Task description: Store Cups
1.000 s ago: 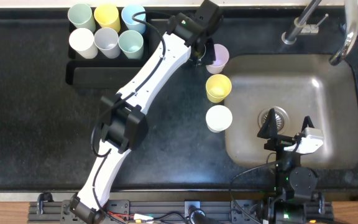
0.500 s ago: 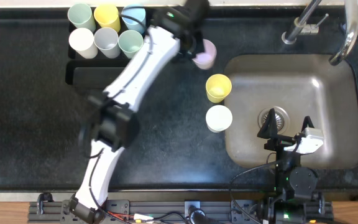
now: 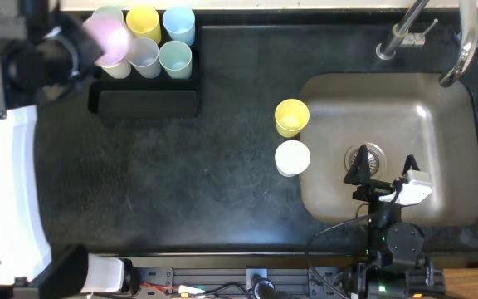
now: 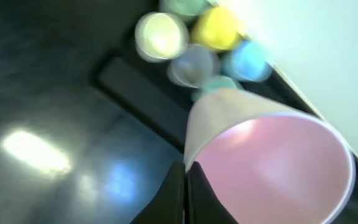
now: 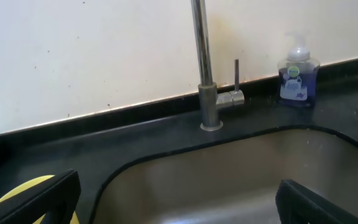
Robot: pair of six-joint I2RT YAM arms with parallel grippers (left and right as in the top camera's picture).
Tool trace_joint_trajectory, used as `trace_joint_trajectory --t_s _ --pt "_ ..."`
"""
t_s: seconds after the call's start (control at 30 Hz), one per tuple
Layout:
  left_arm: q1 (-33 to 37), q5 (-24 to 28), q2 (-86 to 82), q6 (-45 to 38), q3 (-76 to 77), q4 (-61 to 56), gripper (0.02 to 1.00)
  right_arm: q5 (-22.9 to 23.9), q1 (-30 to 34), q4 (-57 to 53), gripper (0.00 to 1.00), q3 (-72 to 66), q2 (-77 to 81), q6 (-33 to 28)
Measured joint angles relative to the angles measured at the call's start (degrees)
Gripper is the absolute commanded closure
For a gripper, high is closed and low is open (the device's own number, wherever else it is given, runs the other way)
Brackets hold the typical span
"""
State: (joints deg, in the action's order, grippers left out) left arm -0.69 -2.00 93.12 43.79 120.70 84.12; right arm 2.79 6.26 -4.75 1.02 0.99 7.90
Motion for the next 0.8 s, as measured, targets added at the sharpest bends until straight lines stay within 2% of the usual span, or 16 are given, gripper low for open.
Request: trace_joint_trajectory --t_s 0.2,0.3,0.8 --pt "7.0 1.9 -2.4 0.0 -26.4 -13.0 0.982 0.0 0.0 0.0 0.003 0.0 0.0 0.0" --pt "9.3 3.5 -2.6 0.0 -33.6 -16.1 0.982 0.0 0.0 0.0 0.005 0.0 0.0 0.0" --pt "15.0 5.4 -3.6 0.0 -36.6 -20.8 0.982 0.0 0.0 0.0 0.005 0.0 0.0 0.0"
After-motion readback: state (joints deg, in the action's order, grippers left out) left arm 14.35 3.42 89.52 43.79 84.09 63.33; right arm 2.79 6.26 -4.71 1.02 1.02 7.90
